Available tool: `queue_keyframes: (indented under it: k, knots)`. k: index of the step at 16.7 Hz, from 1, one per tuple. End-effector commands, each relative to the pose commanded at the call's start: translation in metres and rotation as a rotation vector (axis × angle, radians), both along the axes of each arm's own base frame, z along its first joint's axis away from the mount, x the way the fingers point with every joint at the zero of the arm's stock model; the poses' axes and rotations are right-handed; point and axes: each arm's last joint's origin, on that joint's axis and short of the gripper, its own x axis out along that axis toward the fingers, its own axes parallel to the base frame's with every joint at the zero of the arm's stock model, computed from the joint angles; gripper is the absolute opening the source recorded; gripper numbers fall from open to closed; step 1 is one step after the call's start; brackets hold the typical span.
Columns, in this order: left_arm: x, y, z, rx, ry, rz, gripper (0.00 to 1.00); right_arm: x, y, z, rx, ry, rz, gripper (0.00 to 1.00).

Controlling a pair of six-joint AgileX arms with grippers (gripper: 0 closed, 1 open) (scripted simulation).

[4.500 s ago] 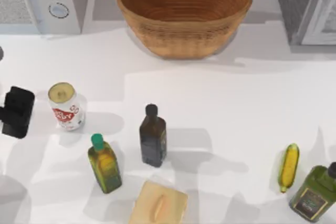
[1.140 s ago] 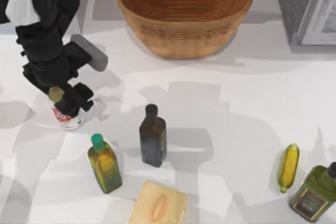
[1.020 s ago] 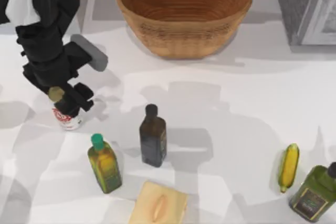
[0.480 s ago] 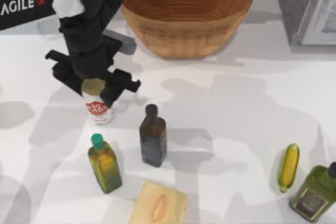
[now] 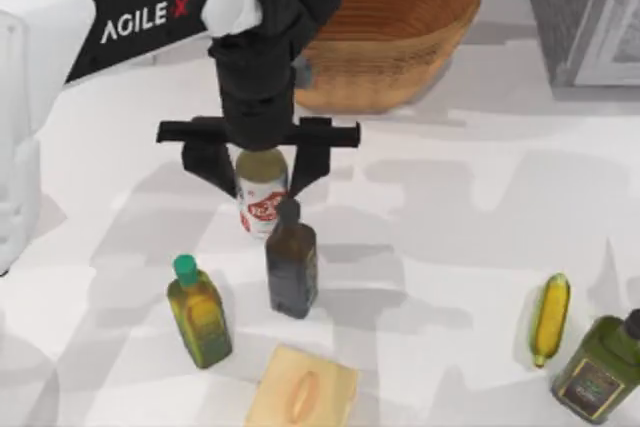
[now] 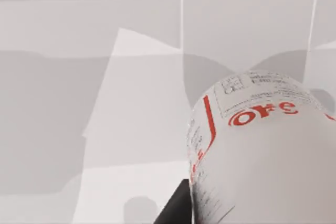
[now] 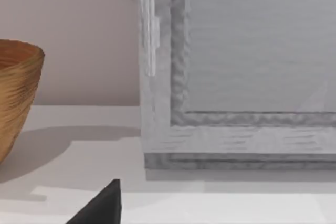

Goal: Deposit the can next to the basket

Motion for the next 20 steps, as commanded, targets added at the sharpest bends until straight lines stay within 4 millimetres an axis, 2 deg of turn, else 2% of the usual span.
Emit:
queue_keyframes:
  k: [3, 16, 20]
  knots:
    - [-0.0028, -0.0105, 0.0056, -0.01, -0.016, 0.041, 0.0, 0.0, 0.0, 0.0, 0.0, 0.0, 0.0, 1.0]
    - [-0.0029, -0.0107, -0.0022, -0.01, -0.016, 0.042, 0.0, 0.0, 0.0, 0.0, 0.0, 0.0, 0.0, 1.0]
    - [-0.0029, -0.0107, -0.0022, -0.01, -0.016, 0.042, 0.3, 0.0, 0.0, 0.0, 0.0, 0.0, 0.0, 1.0]
